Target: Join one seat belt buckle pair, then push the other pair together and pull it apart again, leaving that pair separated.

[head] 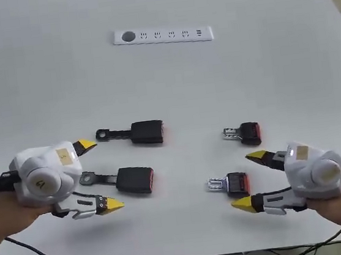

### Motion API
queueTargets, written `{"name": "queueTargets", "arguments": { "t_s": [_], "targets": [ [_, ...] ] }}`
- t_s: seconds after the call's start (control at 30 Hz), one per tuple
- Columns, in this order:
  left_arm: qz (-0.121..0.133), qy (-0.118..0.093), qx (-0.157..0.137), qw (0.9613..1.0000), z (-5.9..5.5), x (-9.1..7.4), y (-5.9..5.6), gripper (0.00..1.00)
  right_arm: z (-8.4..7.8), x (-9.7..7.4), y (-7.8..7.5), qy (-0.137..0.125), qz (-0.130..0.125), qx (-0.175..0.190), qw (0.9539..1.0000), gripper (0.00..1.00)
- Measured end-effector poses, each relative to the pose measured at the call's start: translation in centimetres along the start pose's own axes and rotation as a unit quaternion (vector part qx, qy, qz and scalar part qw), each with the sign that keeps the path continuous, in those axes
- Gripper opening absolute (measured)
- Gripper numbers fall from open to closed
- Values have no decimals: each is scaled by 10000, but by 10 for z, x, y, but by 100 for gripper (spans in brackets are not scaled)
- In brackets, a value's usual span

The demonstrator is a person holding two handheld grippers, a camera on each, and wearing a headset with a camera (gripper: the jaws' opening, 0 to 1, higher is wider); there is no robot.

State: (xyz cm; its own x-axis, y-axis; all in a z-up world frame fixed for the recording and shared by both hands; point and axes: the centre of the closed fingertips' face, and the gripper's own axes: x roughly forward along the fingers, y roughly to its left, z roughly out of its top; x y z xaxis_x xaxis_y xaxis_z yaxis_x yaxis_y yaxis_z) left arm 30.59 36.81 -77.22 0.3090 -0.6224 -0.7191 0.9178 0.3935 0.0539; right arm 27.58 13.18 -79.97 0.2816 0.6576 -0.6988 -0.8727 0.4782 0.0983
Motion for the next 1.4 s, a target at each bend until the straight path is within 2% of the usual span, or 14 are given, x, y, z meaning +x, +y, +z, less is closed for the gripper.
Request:
{"name": "queueTargets", "arguments": {
  "t_s": [0.13, 0.33, 0.5, 0.57, 0.7, 0.8, 0.9, 0.97, 1.0, 1.13, 1.2, 1.23, 1.27, 1.4],
  "targets": [
    [-163, 81, 155, 9997, 0, 10, -2, 82, -2, 2, 2, 88, 143, -38, 9999, 65],
    [-442, 244, 445, 9977, -7, 28, -4, 78, -6, 5, 4, 205, 270, -157, 9993, 60],
    [-647, 386, 660, 9950, -11, 40, -7, 67, -13, 9, 5, 375, 419, -228, 9982, 57],
    [-730, 473, 732, 9935, -16, 45, -6, 63, -16, 10, 5, 449, 465, -318, 9974, 56],
    [-809, 441, 722, 9931, -13, 51, -5, 60, -18, 11, 3, 516, 504, -302, 9969, 53],
    [-882, 514, 765, 9918, -13, 52, -7, 57, -20, 11, 3, 564, 506, -325, 9966, 52],
    [-978, 450, 703, 9917, -10, 54, -11, 57, -24, 12, 3, 631, 534, -355, 9959, 50],
    [-1002, 526, 776, 9905, -12, 56, -12, 56, -27, 12, 4, 693, 593, -352, 9952, 48],
    [-1042, 591, 837, 9893, -14, 57, -13, 56, -26, 12, 4, 655, 616, -427, 9950, 47],
    [-1108, 564, 806, 9890, -14, 56, -15, 54, -26, 12, 1, 659, 641, -441, 9948, 44],
    [-1139, 635, 913, 9873, -16, 56, -16, 52, -27, 12, 1, 641, 685, -472, 9945, 43],
    [-1181, 556, 895, 9874, -14, 56, -19, 51, -27, 12, 1, 638, 697, -483, 9944, 42],
    [-1167, 614, 899, 9872, -16, 56, -18, 51, -27, 12, 0, 638, 710, -510, 9941, 42],
    [-1197, 598, 947, 9865, -14, 56, -17, 48, -27, 12, -2, 641, 750, -699, 9927, 38]
  ]
}}
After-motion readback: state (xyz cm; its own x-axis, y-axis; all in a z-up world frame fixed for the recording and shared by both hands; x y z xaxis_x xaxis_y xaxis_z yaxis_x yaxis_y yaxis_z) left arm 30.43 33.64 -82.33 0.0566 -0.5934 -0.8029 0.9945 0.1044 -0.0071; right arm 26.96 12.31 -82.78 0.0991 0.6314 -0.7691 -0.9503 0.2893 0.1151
